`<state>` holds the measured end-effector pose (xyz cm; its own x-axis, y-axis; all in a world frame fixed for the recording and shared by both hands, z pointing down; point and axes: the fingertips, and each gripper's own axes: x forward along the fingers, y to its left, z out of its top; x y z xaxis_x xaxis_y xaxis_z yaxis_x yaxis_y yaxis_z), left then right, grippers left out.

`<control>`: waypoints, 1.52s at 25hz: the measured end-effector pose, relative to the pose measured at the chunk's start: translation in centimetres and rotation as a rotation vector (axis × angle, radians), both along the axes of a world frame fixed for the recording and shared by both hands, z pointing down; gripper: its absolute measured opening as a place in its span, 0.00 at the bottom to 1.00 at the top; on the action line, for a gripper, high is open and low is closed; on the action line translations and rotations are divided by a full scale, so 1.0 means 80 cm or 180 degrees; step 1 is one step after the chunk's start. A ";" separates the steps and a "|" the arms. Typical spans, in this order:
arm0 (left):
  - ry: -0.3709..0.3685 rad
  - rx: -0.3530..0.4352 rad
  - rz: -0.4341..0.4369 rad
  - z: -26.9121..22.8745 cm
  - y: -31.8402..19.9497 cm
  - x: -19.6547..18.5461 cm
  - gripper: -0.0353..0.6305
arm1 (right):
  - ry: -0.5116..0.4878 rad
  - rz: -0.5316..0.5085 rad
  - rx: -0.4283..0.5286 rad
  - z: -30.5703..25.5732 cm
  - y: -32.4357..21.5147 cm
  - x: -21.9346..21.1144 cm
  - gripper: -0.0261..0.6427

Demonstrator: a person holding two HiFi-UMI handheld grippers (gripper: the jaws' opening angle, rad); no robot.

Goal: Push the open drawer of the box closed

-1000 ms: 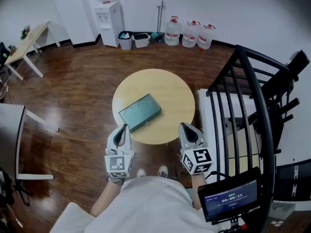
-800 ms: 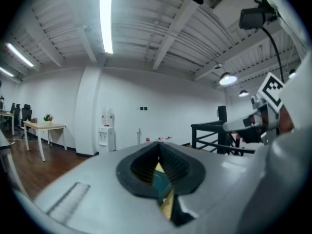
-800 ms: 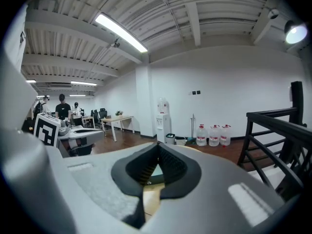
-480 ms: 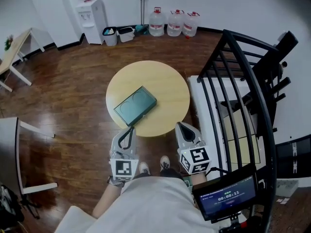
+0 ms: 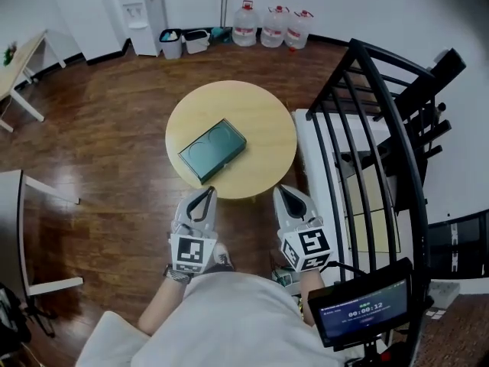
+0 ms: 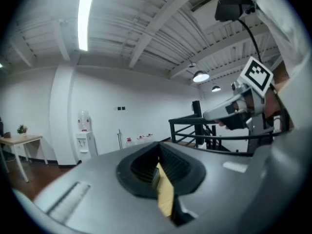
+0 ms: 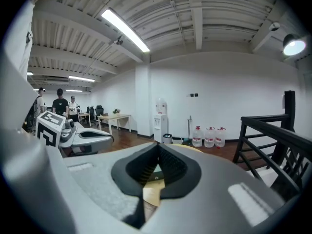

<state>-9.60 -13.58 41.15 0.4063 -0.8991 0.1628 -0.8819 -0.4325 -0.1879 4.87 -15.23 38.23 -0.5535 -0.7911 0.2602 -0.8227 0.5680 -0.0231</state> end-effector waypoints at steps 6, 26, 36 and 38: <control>-0.0062 0.0088 0.0036 -0.020 0.035 0.028 0.06 | -0.0053 0.0061 0.0152 -0.021 0.041 0.039 0.04; -0.0139 -0.0023 -0.0600 -0.042 0.274 0.167 0.06 | -0.0804 -0.0332 -0.0124 -0.047 0.289 0.185 0.04; -0.0073 0.0019 -0.0482 -0.063 0.341 0.171 0.06 | -0.0620 -0.0313 0.0130 -0.059 0.338 0.176 0.04; -0.0020 0.0039 -0.0433 -0.067 0.346 0.169 0.06 | -0.0575 -0.0311 0.0152 -0.062 0.342 0.174 0.04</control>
<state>3.90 14.07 35.78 0.2794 -0.9478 0.1534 -0.9310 -0.3066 -0.1980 18.77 12.11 33.27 -0.6625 -0.7405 0.1133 -0.7486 0.6488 -0.1365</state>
